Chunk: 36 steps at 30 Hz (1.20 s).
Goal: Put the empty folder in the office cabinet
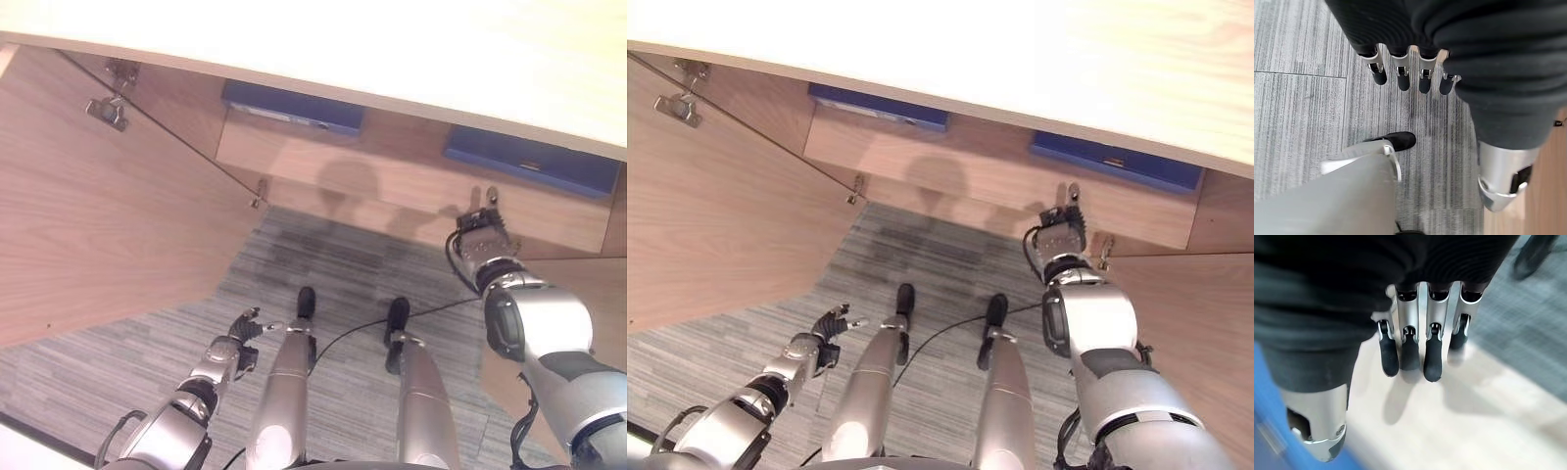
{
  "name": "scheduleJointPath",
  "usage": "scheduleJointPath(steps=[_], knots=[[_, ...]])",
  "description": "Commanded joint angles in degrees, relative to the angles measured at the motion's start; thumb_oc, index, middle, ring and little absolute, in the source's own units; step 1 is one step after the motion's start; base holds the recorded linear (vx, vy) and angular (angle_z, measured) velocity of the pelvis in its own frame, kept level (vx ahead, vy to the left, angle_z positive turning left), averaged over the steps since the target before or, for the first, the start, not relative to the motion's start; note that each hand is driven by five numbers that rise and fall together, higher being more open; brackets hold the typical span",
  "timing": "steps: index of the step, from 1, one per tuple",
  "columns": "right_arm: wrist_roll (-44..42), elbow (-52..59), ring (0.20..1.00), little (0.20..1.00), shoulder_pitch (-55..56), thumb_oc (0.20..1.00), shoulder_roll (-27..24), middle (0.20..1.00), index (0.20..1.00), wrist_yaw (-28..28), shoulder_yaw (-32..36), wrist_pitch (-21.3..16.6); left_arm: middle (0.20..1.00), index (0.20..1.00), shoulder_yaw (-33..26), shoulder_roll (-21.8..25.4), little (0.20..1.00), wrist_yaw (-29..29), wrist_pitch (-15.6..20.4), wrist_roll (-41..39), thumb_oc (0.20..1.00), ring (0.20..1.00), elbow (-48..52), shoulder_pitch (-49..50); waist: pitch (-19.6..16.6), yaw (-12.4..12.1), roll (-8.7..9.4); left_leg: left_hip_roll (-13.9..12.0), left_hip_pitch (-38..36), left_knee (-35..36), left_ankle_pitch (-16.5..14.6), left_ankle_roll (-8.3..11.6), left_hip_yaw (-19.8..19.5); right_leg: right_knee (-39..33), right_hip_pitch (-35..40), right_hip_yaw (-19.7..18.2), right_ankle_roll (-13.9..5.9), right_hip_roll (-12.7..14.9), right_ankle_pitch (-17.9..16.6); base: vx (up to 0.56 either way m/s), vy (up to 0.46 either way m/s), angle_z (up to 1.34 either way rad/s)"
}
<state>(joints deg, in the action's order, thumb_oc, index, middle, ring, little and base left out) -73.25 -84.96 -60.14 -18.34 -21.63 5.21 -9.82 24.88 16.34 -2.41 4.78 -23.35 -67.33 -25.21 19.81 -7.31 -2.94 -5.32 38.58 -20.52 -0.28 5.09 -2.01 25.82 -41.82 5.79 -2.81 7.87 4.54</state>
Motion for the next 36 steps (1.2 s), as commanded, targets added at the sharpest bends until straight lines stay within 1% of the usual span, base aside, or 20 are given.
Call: scheduleJointPath(steps=[1, 6, 12, 15, 17, 18, 20, 21, 22, 23, 24, 25, 27, 28, 29, 30, 31, 33, 34, 36], knots=[[0.00, 1.21, 1.000, 1.000, 0.95, 1.000, 0.04, 1.000, 1.000, 1.64, 2.34, -1.06, 1.000, 1.000, -2.05, -0.13, 1.000, -0.92, 0.25, -0.71, 1.000, 1.000, -3.04, -1.58, 0.49, -1.07, -0.23, -1.88, 0.63, 5.01, 0.68, 2.93, -4.55, 3.62, 6.67, 1.15, -3.16, 1.46, 8.29, 0.00, 0.000, 0.00], [0.95, 2.57, 1.000, 1.000, 2.69, 1.000, 0.08, 1.000, 1.000, 2.48, 1.31, -1.42, 1.000, 1.000, -3.11, -0.04, 1.000, -1.77, 0.03, -0.81, 1.000, 1.000, -4.25, -3.12, -0.13, -0.16, 0.19, -2.18, 0.47, 5.45, 0.93, 3.07, -4.28, 2.93, 6.55, 0.92, -3.10, 1.34, 7.83, 0.00, 0.003, -0.01], [2.34, 4.14, 1.000, 1.000, 1.05, 1.000, -0.81, 1.000, 1.000, 2.70, 0.15, -1.64, 1.000, 1.000, -3.44, 0.11, 1.000, -1.97, 0.07, -0.96, 1.000, 1.000, -4.58, -3.62, -0.38, 0.04, 0.25, -2.39, 0.40, 5.41, 1.06, 3.16, -4.19, 3.00, 6.68, 0.81, -3.13, 1.42, 7.67, 0.00, 0.000, 0.00], [8.31, 9.10, 1.000, 1.000, 0.17, 1.000, -2.49, 1.000, 1.000, 3.19, -3.40, -2.08, 1.000, 1.000, -4.08, 0.53, 1.000, -1.49, 0.55, -0.77, 1.000, 1.000, -3.63, -2.01, -0.38, -0.16, 0.50, -2.58, -0.28, 5.73, 1.44, 3.24, -4.07, 2.41, 7.49, 0.75, -3.24, 1.48, 7.17, 0.00, 0.000, 0.00], [12.37, 14.48, 1.000, 1.000, 2.33, 1.000, -2.60, 1.000, 1.000, 3.34, -5.15, -3.22, 1.000, 1.000, -4.77, 0.46, 1.000, -1.18, 0.98, -0.30, 1.000, 1.000, -1.82, 0.27, -0.06, -0.33, 0.60, -2.70, -1.18, 6.55, 1.90, 3.30, -3.91, 1.74, 8.08, 0.82, -3.38, 1.51, 6.70, -0.01, 0.017, 0.00], [14.45, 19.73, 1.000, 1.000, 4.50, 1.000, -1.94, 1.000, 1.000, 2.88, -6.04, -4.41, 1.000, 1.000, -5.46, 0.55, 1.000, -1.32, 1.08, -0.47, 1.000, 1.000, -0.87, 1.10, 0.19, -0.29, 0.66, -2.78, -1.62, 7.06, 2.19, 3.33, -3.87, 1.45, 8.32, 0.90, -3.43, 1.54, 6.50, -0.01, 0.023, -0.04], [20.49, 35.26, 1.000, 1.000, 14.75, 1.000, 0.47, 1.000, 1.000, 1.18, -5.76, -7.28, 1.000, 1.000, -7.38, -0.11, 1.000, -1.39, 0.94, -0.74, 1.000, 1.000, 1.51, 2.91, 0.90, 0.45, 0.94, -2.95, -2.42, 8.24, 2.74, 3.42, -3.94, 0.64, 8.90, 1.06, -3.60, 1.46, 6.06, -0.01, 0.009, -0.08], [23.50, 41.78, 1.000, 1.000, 19.11, 1.000, 1.35, 1.000, 1.000, 0.14, -5.86, -7.91, 1.000, 1.000, -7.83, -0.37, 1.000, -1.53, 1.10, -0.50, 1.000, 1.000, 2.19, 3.66, 0.97, 0.74, 1.09, -2.95, -2.74, 8.65, 2.94, 3.44, -3.97, 0.31, 9.18, 1.15, -3.64, 1.47, 5.89, 0.00, 0.006, -0.04], [26.71, 47.02, 0.482, 0.482, 23.32, 0.482, 2.09, 0.482, 0.482, -0.47, -6.10, -8.26, 1.000, 1.000, -8.38, -0.89, 1.000, -1.67, 0.89, -0.15, 1.000, 1.000, 2.22, 3.88, 1.04, 1.10, 1.29, -3.08, -3.12, 9.10, 3.17, 3.47, -4.00, -0.03, 9.39, 1.29, -3.70, 1.47, 5.70, 0.00, 0.001, -0.03], [29.18, 51.33, 0.200, 0.200, 28.02, 0.200, 3.15, 0.200, 0.200, -0.90, -6.14, -8.23, 1.000, 1.000, -8.90, -1.46, 1.000, -1.94, 0.82, 0.40, 1.000, 1.000, 1.91, 3.94, 1.06, 1.61, 1.51, -3.14, -3.43, 9.52, 3.43, 3.48, -4.11, -0.43, 9.66, 1.39, -3.73, 1.44, 5.53, 0.01, -0.001, -0.03], [29.36, 51.67, 0.200, 0.200, 28.33, 0.200, 3.25, 0.200, 0.200, -1.10, -6.15, -8.11, 1.000, 1.000, -8.86, -1.47, 1.000, -1.94, 0.83, 0.41, 1.000, 1.000, 1.92, 4.08, 0.94, 1.63, 1.51, -3.13, -3.46, 9.57, 3.46, 3.48, -4.14, -0.47, 9.71, 1.42, -3.73, 1.45, 5.52, 0.01, 0.002, -0.06], [32.17, 58.71, 0.200, 0.200, 36.09, 0.200, 4.86, 0.200, 0.200, -0.25, -7.49, -7.40, 1.000, 1.000, -9.70, -2.38, 1.000, -2.36, 0.70, 1.26, 1.000, 1.000, 1.51, 3.99, 0.91, 2.47, 1.95, -3.33, -4.21, 10.56, 3.98, 3.56, -4.13, -1.18, 10.12, 1.55, -3.80, 1.46, 5.08, 0.01, 0.012, -0.05], [35.85, 65.61, 0.200, 0.200, 44.41, 0.200, 5.20, 0.200, 0.200, 1.44, -9.75, -5.93, 1.000, 1.000, -10.81, -3.11, 1.000, -2.55, 0.54, 1.75, 1.000, 1.000, 1.27, 4.01, 0.89, 3.45, 2.42, -3.71, -5.18, 11.94, 4.70, 3.69, -4.00, -2.25, 10.70, 1.72, -3.95, 1.55, 4.51, 0.00, 0.000, 0.00], [35.92, 65.80, 0.200, 0.200, 44.60, 0.200, 5.23, 0.200, 0.200, 1.36, -9.77, -5.85, 1.000, 1.000, -10.79, -3.12, 1.000, -2.56, 0.54, 1.76, 1.000, 1.000, 1.29, 4.11, 0.81, 3.47, 2.41, -3.70, -5.23, 12.00, 4.73, 3.69, -4.01, -2.29, 10.75, 1.74, -3.95, 1.56, 4.50, 0.00, 0.000, 0.00], [37.85, 69.06, 0.200, 0.200, 48.30, 0.200, 4.95, 0.200, 0.200, 2.13, -10.62, -5.00, 1.000, 1.000, -11.04, -3.34, 1.000, -2.76, 0.64, 1.94, 1.000, 1.000, 1.54, 4.27, 0.74, 3.95, 2.53, -3.90, -5.78, 12.69, 5.09, 3.77, -3.86, -2.74, 11.04, 1.81, -4.03, 1.56, 4.25, 0.02, 0.034, -0.09], [41.93, 74.14, 0.200, 0.200, 54.50, 0.200, 3.70, 0.200, 0.200, 4.00, -12.16, -3.68, 1.000, 1.000, -11.48, -3.68, 1.000, -2.77, 0.75, 2.11, 1.000, 1.000, 2.24, 4.80, 0.69, 4.61, 2.98, -4.32, -6.87, 14.10, 5.77, 3.95, -3.41, -3.70, 11.69, 1.95, -4.27, 1.60, 3.62, 0.03, 0.042, -0.11], [43.29, 76.24, 0.200, 0.200, 57.04, 0.200, 2.96, 0.200, 0.200, 4.74, -12.59, -3.07, 1.000, 1.000, -11.59, -3.62, 1.000, -2.80, 0.87, 2.39, 1.000, 1.000, 2.50, 5.24, 0.64, 4.88, 3.14, -4.49, -7.50, 14.76, 5.99, 3.96, -3.25, -4.02, 12.03, 2.04, -4.40, 1.62, 3.42, 0.03, 0.032, -0.11], [44.09, 77.02, 0.200, 0.200, 59.12, 0.200, 2.55, 0.200, 0.200, 5.64, -13.23, -2.65, 1.000, 1.000, -11.53, -3.65, 1.000, -2.75, 0.98, 2.67, 1.000, 1.000, 2.67, 5.54, 0.64, 5.06, 3.27, -4.58, -8.01, 15.23, 6.15, 3.98, -3.12, -4.23, 12.31, 2.03, -4.49, 1.65, 3.28, 0.01, 0.007, -0.02], [45.29, 79.30, 0.200, 0.200, 62.55, 0.200, 1.58, 0.200, 0.200, 7.24, -14.02, -2.06, 1.000, 1.000, -11.28, -3.37, 1.000, -2.82, 1.04, 3.24, 1.000, 1.000, 3.66, 6.65, 0.79, 5.34, 3.58, -4.71, -8.92, 15.83, 6.36, 3.94, -2.95, -4.52, 12.83, 2.09, -4.62, 1.67, 3.07, 0.00, 0.000, 0.00], [47.63, 81.66, 0.200, 0.200, 63.99, 0.200, -0.01, 0.200, 0.200, 7.79, -14.41, -1.83, 1.000, 1.000, -10.93, -2.94, 1.000, -2.92, 1.33, 3.45, 1.000, 1.000, 5.36, 7.97, 1.13, 5.37, 3.81, -4.76, -9.30, 15.89, 6.47, 3.85, -3.06, -4.58, 13.16, 2.21, -4.78, 1.82, 2.93, 0.00, 0.000, 0.00]])
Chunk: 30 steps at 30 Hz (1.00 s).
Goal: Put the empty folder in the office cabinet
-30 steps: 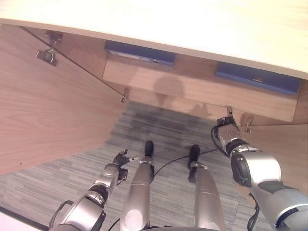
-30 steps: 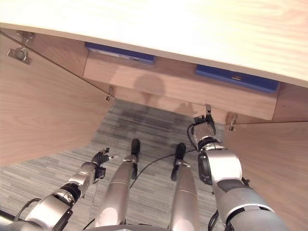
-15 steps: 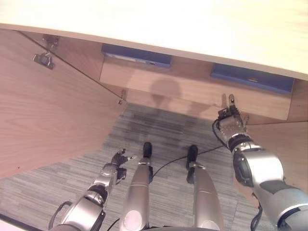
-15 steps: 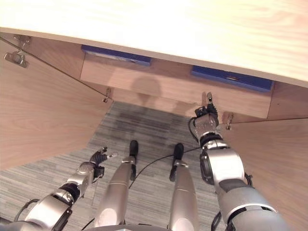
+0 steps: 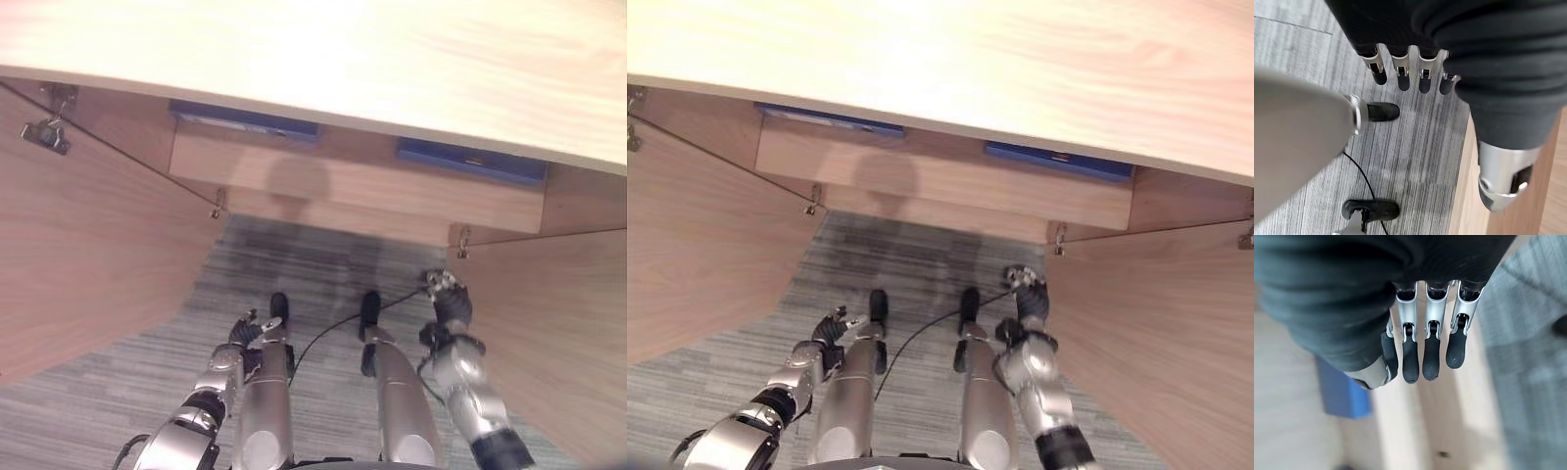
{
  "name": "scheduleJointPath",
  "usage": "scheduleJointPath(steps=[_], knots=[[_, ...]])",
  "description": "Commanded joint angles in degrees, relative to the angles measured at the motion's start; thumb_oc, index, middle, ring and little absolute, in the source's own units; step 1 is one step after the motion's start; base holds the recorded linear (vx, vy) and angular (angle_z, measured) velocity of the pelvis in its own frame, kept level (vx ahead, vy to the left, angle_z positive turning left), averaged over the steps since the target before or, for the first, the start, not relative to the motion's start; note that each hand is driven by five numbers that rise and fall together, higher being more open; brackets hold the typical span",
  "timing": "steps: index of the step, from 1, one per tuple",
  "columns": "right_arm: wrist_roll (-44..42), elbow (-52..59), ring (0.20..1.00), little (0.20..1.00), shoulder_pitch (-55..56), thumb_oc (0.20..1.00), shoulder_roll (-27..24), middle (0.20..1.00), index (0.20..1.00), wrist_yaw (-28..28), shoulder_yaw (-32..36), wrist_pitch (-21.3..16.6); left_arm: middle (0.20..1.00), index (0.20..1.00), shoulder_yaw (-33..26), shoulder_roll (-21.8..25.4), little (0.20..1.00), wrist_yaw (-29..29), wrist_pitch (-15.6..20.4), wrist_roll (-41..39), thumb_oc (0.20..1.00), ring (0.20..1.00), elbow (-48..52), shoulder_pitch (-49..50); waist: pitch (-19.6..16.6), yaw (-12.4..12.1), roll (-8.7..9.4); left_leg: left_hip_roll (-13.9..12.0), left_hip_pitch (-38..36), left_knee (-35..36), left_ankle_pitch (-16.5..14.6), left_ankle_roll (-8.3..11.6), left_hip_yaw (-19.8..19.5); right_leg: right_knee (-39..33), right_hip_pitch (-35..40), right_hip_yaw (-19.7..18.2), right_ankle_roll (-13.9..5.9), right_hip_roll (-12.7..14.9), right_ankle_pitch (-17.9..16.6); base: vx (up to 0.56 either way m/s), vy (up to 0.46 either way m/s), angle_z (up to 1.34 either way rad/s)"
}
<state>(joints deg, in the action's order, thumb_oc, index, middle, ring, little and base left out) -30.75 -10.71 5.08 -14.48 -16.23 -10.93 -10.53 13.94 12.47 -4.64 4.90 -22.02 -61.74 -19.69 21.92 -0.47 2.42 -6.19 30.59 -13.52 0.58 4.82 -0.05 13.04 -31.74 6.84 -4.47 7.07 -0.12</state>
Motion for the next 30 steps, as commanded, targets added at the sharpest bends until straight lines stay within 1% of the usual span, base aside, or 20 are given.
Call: scheduleJointPath(steps=[1, 4, 7, 8, 9, 12, 14, 16, 18, 19, 22, 23, 27, 30], knots=[[7.49, 8.97, 0.200, 0.200, -0.96, 0.200, -4.83, 0.200, 0.200, 2.21, 1.59, -1.27, 1.000, 1.000, 0.06, 1.01, 1.000, -0.84, 1.38, 1.99, 1.000, 1.000, 0.25, 2.74, -0.73, -1.44, -1.47, -3.88, -1.53, 8.88, 5.60, 4.07, -4.97, 8.33, 3.16, 1.16, -3.20, 2.65, 7.58, 0.00, 0.000, 0.00], [15.07, 12.21, 0.200, 0.200, -1.76, 0.200, -7.39, 0.200, 0.200, 0.19, 1.12, -2.88, 1.000, 1.000, 0.46, 1.02, 1.000, -1.74, 2.27, 2.23, 1.000, 1.000, 1.03, 2.95, -0.01, -1.29, -1.30, -3.92, -1.73, 8.65, 5.56, 4.02, -5.04, 8.53, 3.33, 0.97, -3.39, 2.65, 7.64, 0.00, -0.006, -0.03], [24.05, 14.94, 0.200, 0.200, -4.72, 0.200, -10.90, 0.200, 0.200, -3.47, 0.67, -4.57, 1.000, 1.000, 1.03, 0.94, 1.000, -2.57, 3.10, 3.31, 1.000, 1.000, 0.83, 2.64, 0.60, -1.29, -1.35, -3.94, -1.87, 8.46, 5.45, 3.99, -5.03, 8.66, 3.49, 1.08, -3.50, 2.58, 7.85, 0.00, -0.010, -0.03], [25.81, 14.57, 0.200, 0.200, -6.14, 0.200, -11.57, 0.200, 0.200, -4.63, 0.26, -4.62, 1.000, 1.000, 1.06, 0.97, 1.000, -2.72, 3.13, 3.60, 1.000, 1.000, 0.84, 2.57, 0.75, -1.39, -1.43, -3.99, -1.88, 8.40, 5.45, 3.97, -5.06, 8.76, 3.49, 1.08, -3.52, 2.54, 7.92, 0.00, 0.000, 0.00], [25.84, 14.52, 0.200, 0.200, -6.24, 0.200, -11.56, 0.200, 0.200, -4.66, 0.27, -4.64, 1.000, 1.000, 1.04, 0.97, 1.000, -2.72, 3.12, 3.60, 1.000, 1.000, 0.84, 2.49, 0.71, -1.43, -1.55, -4.08, -1.69, 8.52, 5.76, 3.93, -5.12, 8.40, 3.42, 1.13, -3.52, 2.42, 7.45, 0.00, 0.000, 0.00], [32.08, 12.92, 0.200, 0.200, -13.18, 0.200, -14.58, 0.200, 0.200, -7.70, 0.27, -3.53, 1.000, 1.000, 1.68, 0.95, 1.000, -1.86, 3.11, 4.71, 1.000, 1.000, 2.15, 2.70, 1.42, -1.98, -1.92, -3.90, -1.32, 7.74, 5.23, 3.83, -5.41, 9.15, 3.29, 0.96, -3.73, 2.63, 8.09, 0.01, -0.022, 0.01], [34.30, 10.96, 0.200, 0.200, -16.52, 0.200, -15.62, 0.200, 0.200, -8.88, 0.19, -2.79, 1.000, 1.000, 1.59, 1.24, 1.000, -1.57, 3.13, 4.75, 1.000, 1.000, 2.39, 2.27, 1.78, -2.26, -2.14, -3.80, -0.87, 7.24, 5.11, 3.80, -5.66, 9.58, 2.96, 0.96, -3.74, 2.67, 8.19, 0.01, -0.016, 0.01], [34.56, 9.18, 0.200, 0.200, -18.68, 0.200, -15.71, 0.200, 0.200, -9.40, 0.13, -2.65, 1.000, 1.000, 1.80, 1.35, 1.000, -1.38, 3.21, 4.85, 1.000, 1.000, 2.81, 2.07, 1.91, -2.50, -2.36, -3.73, -0.44, 7.00, 5.30, 3.71, -5.82, 9.56, 2.62, 0.97, -3.75, 2.55, 7.78, 0.00, 0.000, 0.00], [34.46, 4.99, 0.200, 0.200, -22.18, 0.200, -15.54, 0.200, 0.200, -10.58, 0.39, -1.80, 1.000, 1.000, 1.98, 1.38, 1.000, -0.90, 3.24, 4.48, 1.000, 1.000, 2.90, 1.83, 2.25, -2.86, -2.52, -3.56, -0.16, 6.44, 4.88, 3.72, -5.90, 10.20, 2.44, 0.89, -3.77, 2.66, 8.38, 0.01, -0.017, 0.01], [34.22, 0.67, 0.200, 0.200, -25.97, 0.200, -15.01, 0.200, 0.200, -11.36, 0.27, -1.04, 1.000, 1.000, 2.43, 1.37, 1.000, -0.66, 3.39, 4.09, 1.000, 1.000, 3.11, 1.51, 2.54, -3.43, -2.77, -3.34, 0.34, 6.07, 4.77, 3.65, -6.03, 10.64, 2.11, 0.90, -3.76, 2.77, 8.53, 0.02, -0.031, 0.01], [32.70, -6.33, 0.200, 0.200, -31.20, 0.200, -14.58, 0.200, 0.200, -12.51, 0.38, -0.44, 1.000, 1.000, 2.91, 1.70, 1.000, -0.54, 3.63, 3.91, 1.000, 1.000, 2.91, 0.94, 2.94, -4.21, -3.22, -3.04, 1.01, 5.84, 4.83, 3.52, -6.31, 11.24, 1.73, 0.98, -3.71, 2.80, 8.79, 0.00, -0.007, 0.01], [32.67, -6.43, 0.200, 0.200, -31.30, 0.200, -14.58, 0.200, 0.200, -12.52, 0.35, -0.49, 1.000, 1.000, 2.89, 1.71, 1.000, -0.54, 3.63, 3.91, 1.000, 1.000, 2.91, 0.91, 2.96, -4.19, -3.20, -3.03, 1.03, 5.83, 4.82, 3.53, -6.31, 11.26, 1.70, 0.98, -3.71, 2.81, 8.80, 0.00, -0.017, 0.03], [26.08, -17.03, 0.200, 0.200, -37.76, 0.200, -13.13, 0.200, 0.200, -12.56, 0.75, -0.50, 1.000, 1.000, 3.86, 2.29, 1.000, -0.24, 3.94, 2.45, 1.000, 1.000, 3.11, 0.72, 3.28, -5.56, -4.12, -2.60, 2.30, 5.59, 5.15, 3.45, -6.73, 12.05, 0.87, 1.24, -3.56, 3.09, 9.06, 0.00, -0.010, 0.04], [24.33, -22.21, 0.200, 0.200, -40.00, 0.200, -13.31, 0.200, 0.200, -12.25, 0.89, -0.21, 1.000, 1.000, 4.25, 2.60, 1.000, 0.17, 4.02, 2.48, 1.000, 1.000, 2.95, 1.17, 3.30, -6.14, -4.71, -2.35, 2.85, 5.56, 5.24, 3.39, -6.94, 12.36, 0.48, 1.44, -3.46, 3.20, 9.25, 0.01, -0.006, 0.07]])
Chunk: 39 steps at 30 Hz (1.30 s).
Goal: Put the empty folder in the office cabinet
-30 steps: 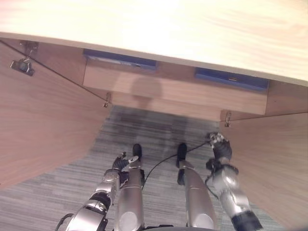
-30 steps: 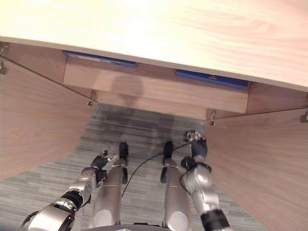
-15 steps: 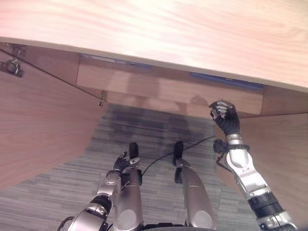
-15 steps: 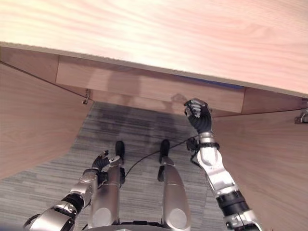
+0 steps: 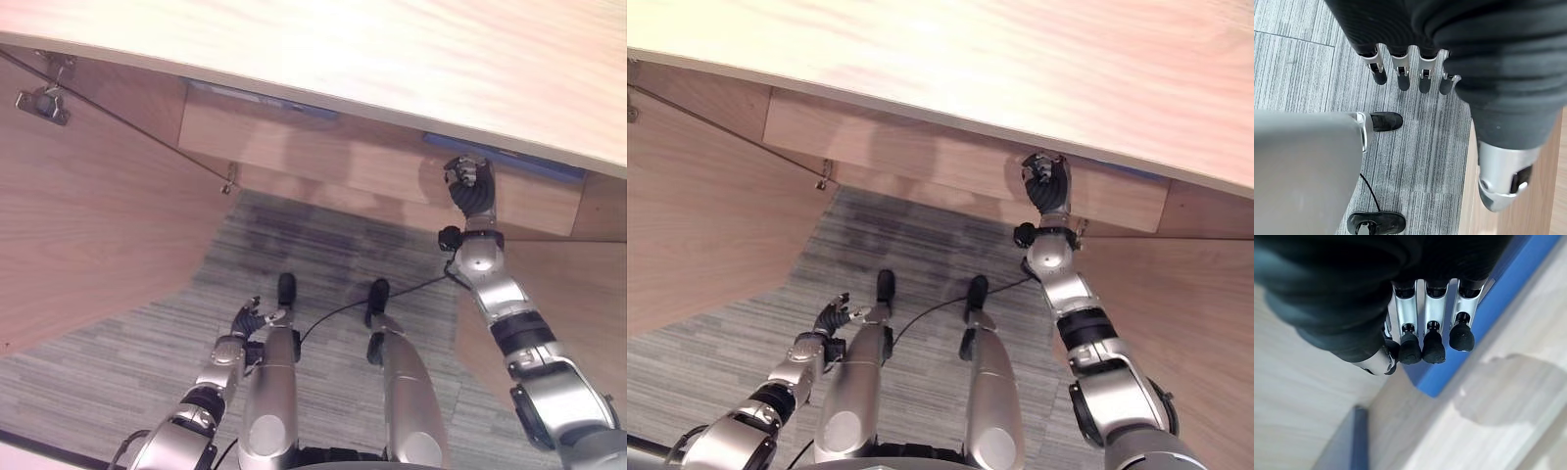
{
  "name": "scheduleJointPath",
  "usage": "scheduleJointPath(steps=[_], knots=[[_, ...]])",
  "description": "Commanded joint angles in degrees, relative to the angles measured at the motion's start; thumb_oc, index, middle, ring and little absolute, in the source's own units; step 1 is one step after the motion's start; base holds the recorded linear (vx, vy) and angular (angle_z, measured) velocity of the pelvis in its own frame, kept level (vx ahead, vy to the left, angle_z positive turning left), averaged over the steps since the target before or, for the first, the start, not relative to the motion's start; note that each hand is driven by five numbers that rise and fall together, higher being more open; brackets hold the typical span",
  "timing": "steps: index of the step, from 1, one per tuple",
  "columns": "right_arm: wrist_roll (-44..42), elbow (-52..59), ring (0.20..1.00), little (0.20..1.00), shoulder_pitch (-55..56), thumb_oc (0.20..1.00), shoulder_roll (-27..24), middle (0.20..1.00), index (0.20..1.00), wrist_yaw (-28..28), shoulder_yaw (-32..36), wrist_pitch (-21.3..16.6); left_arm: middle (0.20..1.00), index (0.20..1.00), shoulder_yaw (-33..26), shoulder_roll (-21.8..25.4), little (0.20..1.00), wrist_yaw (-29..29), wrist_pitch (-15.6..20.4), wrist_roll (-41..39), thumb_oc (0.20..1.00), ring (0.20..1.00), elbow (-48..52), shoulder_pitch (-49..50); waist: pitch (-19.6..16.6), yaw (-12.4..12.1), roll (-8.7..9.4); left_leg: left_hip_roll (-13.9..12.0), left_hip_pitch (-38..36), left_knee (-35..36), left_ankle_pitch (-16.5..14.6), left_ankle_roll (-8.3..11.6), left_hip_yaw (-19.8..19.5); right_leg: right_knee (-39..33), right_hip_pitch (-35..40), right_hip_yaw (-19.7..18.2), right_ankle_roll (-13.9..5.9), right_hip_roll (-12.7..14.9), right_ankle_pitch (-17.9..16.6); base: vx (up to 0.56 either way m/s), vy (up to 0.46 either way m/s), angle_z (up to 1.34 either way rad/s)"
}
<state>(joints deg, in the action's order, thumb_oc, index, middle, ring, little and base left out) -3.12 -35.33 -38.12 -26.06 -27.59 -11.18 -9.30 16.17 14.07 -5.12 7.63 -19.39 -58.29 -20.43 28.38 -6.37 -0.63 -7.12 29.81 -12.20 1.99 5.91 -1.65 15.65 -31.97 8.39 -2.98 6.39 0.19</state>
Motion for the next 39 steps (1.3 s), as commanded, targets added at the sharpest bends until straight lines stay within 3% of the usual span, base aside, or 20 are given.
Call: scheduleJointPath(steps=[1, 14, 25, 39], knots=[[-3.32, 2.35, 0.200, 0.200, 3.16, 0.200, -1.74, 0.200, 0.200, -0.89, 1.11, -1.48, 1.000, 1.000, 2.01, 1.00, 1.000, 0.65, 1.30, -0.16, 1.000, 1.000, -0.51, 1.90, -3.16, -0.23, -1.66, -1.42, 3.64, 4.24, 3.82, 2.30, -5.34, 9.75, 0.70, -0.10, -4.95, 3.88, 8.93, 0.01, 0.005, 0.06], [-12.49, -18.06, 0.200, 0.200, -4.39, 0.200, -2.35, 0.200, 0.200, 1.19, 1.32, -0.35, 1.000, 1.000, 2.95, 2.40, 1.000, 0.48, 1.17, -0.56, 1.000, 1.000, -2.45, 1.40, -3.79, -2.13, -3.54, -0.53, 6.56, 4.00, 4.16, 2.18, -6.01, 10.80, -1.61, 0.76, -4.72, 4.24, 9.52, 0.00, 0.000, 0.03], [-16.90, -31.03, 0.200, 0.200, -18.56, 0.200, -10.60, 0.200, 0.200, 3.39, -2.88, 1.56, 1.000, 1.000, 5.37, 4.07, 1.000, 1.22, 1.62, -0.50, 1.000, 1.000, -3.14, 2.08, -4.26, -3.77, -5.43, -0.40, 10.25, 4.75, 5.61, 2.47, -5.96, 12.58, -6.23, 0.99, -4.77, 4.87, 9.71, 0.00, 0.007, 0.00], [-16.77, -36.79, 0.200, 0.200, -26.86, 0.200, -18.95, 0.200, 0.200, 4.72, -6.58, 2.64, 1.000, 1.000, 6.93, 5.13, 1.000, 2.85, 1.62, 0.86, 1.000, 1.000, -3.33, 3.67, -4.81, -4.35, -5.40, -0.36, 10.54, 5.62, 6.08, 2.74, -6.26, 13.09, -6.95, 1.20, -4.63, 4.91, 10.16, 0.01, -0.008, 0.03]])
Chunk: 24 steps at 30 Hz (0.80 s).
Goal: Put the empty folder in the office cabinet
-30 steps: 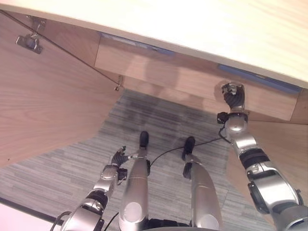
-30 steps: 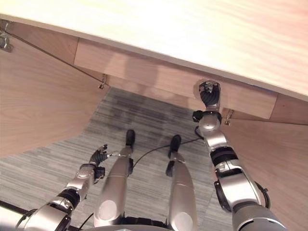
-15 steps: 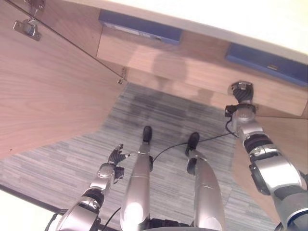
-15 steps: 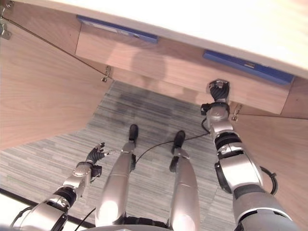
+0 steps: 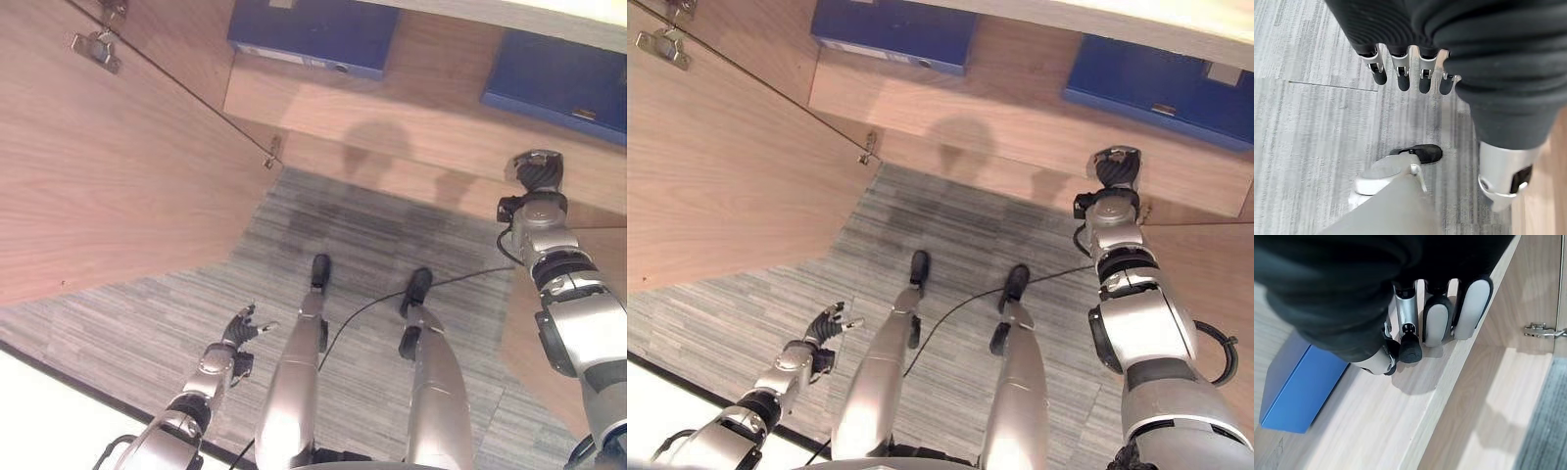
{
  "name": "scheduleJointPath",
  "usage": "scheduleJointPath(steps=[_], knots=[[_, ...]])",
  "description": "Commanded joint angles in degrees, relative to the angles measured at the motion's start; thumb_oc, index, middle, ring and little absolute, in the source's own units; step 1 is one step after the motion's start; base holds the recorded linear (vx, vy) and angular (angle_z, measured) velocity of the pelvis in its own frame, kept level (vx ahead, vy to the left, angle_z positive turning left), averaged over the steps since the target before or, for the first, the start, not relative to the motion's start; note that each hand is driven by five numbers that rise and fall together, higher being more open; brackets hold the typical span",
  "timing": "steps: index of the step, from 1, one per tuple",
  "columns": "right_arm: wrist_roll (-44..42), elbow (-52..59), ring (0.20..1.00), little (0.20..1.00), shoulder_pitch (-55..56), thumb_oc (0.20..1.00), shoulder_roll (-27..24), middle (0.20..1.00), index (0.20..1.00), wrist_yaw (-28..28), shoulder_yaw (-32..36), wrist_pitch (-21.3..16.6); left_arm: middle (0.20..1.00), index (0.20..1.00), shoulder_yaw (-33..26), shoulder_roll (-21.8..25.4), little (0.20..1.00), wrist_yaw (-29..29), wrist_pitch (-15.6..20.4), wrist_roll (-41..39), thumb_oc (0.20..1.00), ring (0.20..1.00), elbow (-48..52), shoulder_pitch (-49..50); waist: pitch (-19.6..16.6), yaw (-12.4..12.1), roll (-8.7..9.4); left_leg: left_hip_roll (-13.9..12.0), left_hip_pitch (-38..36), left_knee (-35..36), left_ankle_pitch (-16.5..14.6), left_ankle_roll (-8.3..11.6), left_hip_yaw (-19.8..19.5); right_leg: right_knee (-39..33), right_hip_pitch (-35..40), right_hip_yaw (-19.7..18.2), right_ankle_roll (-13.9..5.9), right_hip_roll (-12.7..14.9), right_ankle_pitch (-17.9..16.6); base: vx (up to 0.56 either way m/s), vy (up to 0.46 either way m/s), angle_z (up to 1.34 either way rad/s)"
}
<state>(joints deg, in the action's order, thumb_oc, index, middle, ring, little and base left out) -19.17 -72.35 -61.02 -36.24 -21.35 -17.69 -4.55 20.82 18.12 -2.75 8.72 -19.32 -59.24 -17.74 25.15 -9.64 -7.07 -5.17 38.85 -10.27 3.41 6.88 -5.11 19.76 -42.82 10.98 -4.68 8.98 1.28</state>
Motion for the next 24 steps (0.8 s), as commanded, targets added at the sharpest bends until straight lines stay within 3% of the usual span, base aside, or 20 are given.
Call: scheduleJointPath(steps=[1, 7, 16, 21, 24], knots=[[-1.12, -0.33, 0.200, 0.200, -5.95, 0.200, -10.38, 0.200, 0.200, -1.17, -0.98, -2.02, 1.000, 1.000, 2.39, 1.40, 1.000, 0.82, 0.47, 0.85, 1.000, 1.000, -2.48, 1.16, -1.71, -1.14, 1.01, -2.39, 1.45, 3.91, 4.75, 1.83, -2.72, 8.95, 3.88, -1.38, -2.94, 2.34, 9.15, 0.01, 0.005, 0.07], [-1.93, 0.26, 0.200, 0.200, -8.99, 0.200, -13.44, 0.200, 0.200, -0.84, -2.57, -2.61, 1.000, 1.000, 2.58, 1.90, 1.000, 1.91, 0.28, 1.51, 1.000, 1.000, -2.75, 2.20, -1.95, -1.06, 1.23, -2.44, 0.74, 4.38, 4.89, 1.90, -2.61, 8.81, 4.71, -1.19, -2.85, 2.30, 9.31, 0.01, 0.001, -0.02], [-5.39, 17.15, 0.200, 0.200, 4.11, 0.200, -9.58, 0.200, 0.200, -2.68, 7.99, -7.01, 1.000, 1.000, -0.23, 0.28, 1.000, 1.59, -0.41, 0.77, 1.000, 1.000, -4.12, 0.48, -2.92, 0.73, 2.58, -2.63, -1.34, 4.35, 4.17, 1.80, -2.73, 7.77, 7.02, -0.95, -2.58, 1.96, 9.34, 0.01, 0.007, 0.00], [-1.18, 40.57, 0.200, 0.200, 27.02, 0.200, 0.25, 0.200, 0.200, -3.56, 19.37, -9.83, 1.000, 1.000, -4.54, -2.36, 1.000, 0.96, -1.30, -0.06, 1.000, 1.000, -4.48, -0.61, -4.43, 2.92, 3.95, -2.99, -3.46, 5.41, 3.82, 1.49, -2.80, 6.31, 9.06, -0.87, -2.64, 1.60, 9.07, 0.01, 0.009, -0.02], [1.78, 49.63, 0.200, 0.200, 36.47, 0.200, 6.22, 0.200, 0.200, -3.04, 21.56, -10.93, 1.000, 1.000, -6.04, -3.72, 1.000, 0.91, -1.61, 0.53, 1.000, 1.000, -4.86, -1.11, -4.95, 4.13, 4.78, -3.04, -4.24, 5.48, 3.52, 1.35, -2.74, 5.81, 9.64, -1.06, -2.68, 1.49, 8.89, 0.00, 0.014, -0.09]])
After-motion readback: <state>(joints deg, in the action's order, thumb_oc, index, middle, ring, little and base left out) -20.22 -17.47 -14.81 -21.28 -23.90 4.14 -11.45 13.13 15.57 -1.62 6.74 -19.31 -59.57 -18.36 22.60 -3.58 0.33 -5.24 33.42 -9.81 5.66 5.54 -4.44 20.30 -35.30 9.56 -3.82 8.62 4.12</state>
